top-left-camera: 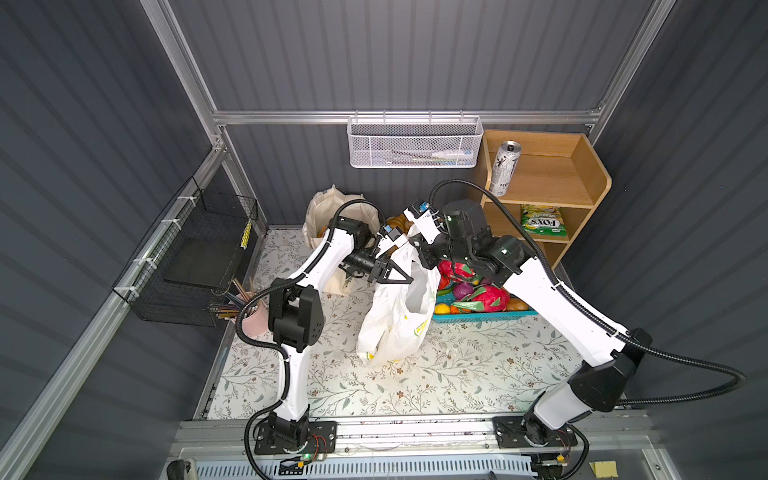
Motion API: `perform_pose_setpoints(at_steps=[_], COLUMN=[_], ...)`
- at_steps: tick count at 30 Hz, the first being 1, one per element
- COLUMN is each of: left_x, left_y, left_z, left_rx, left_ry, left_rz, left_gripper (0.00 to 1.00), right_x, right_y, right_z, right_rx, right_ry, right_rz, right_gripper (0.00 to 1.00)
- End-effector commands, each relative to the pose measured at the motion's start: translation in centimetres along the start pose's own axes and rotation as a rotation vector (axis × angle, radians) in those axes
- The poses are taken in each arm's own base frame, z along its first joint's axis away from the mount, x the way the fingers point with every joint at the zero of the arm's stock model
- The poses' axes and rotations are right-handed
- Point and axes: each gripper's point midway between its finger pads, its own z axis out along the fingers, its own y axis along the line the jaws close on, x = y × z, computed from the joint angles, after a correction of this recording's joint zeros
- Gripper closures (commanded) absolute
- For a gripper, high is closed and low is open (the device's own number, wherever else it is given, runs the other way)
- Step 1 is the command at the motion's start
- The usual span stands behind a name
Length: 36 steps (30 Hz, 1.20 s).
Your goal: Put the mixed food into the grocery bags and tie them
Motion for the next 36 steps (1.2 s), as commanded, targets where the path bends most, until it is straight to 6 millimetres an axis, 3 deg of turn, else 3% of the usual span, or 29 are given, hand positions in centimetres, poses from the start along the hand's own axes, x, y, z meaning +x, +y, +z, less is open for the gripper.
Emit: perform_pose_setpoints(at_steps=[1,5,7,12,18,23,31,36], left_x=[-1.2,-2.4,-3.2,-3.6,-5.7,-7.1,-6.7,-5.7], left_y=[0.1,3.0,2.8,4.7,3.4,1.8,-0.3,-1.3], left_z=[0.2,-0.9,-1.2,-2.5,-3.0,-2.6,-1.3,-0.8], left_rx=[-0.099,-0.345,-0.377,-0.552,-0.570,-0.488,-0.310,-0.229], left_ry=[-0.004,-0.070,-0.105,-0.078,-0.128,-0.162,-0.156,-0.128], left_rz=[0.027,0.048,0.108,0.159,0.272,0.326,0.321,0.285], left_gripper=[1.00,1.00,1.00,1.00,0.92,0.78,0.54,0.50], right_x=[0.4,-0.2,-0.5,-0.8,-0.7,-0.8,-2.3,-2.3], right_y=[-0.4,-0.2,-0.1,0.1,-0.5,-0.1,0.6,0.6], right_z=[-0.3,-1.2,-1.5,-1.7,-2.4,-2.3,-1.5,-1.0], right_rx=[0.017,0.004,-0.004,-0.013,0.027,0.004,-0.049,-0.050], right_ry=[-0.005,-0.036,-0.047,-0.054,-0.055,-0.069,-0.102,-0.102], right_rz=[0.048,0.069,0.069,0.045,0.021,-0.002,-0.009,-0.011], right_gripper=[1.00,1.00,1.00,1.00,1.00,1.00,1.00,1.00])
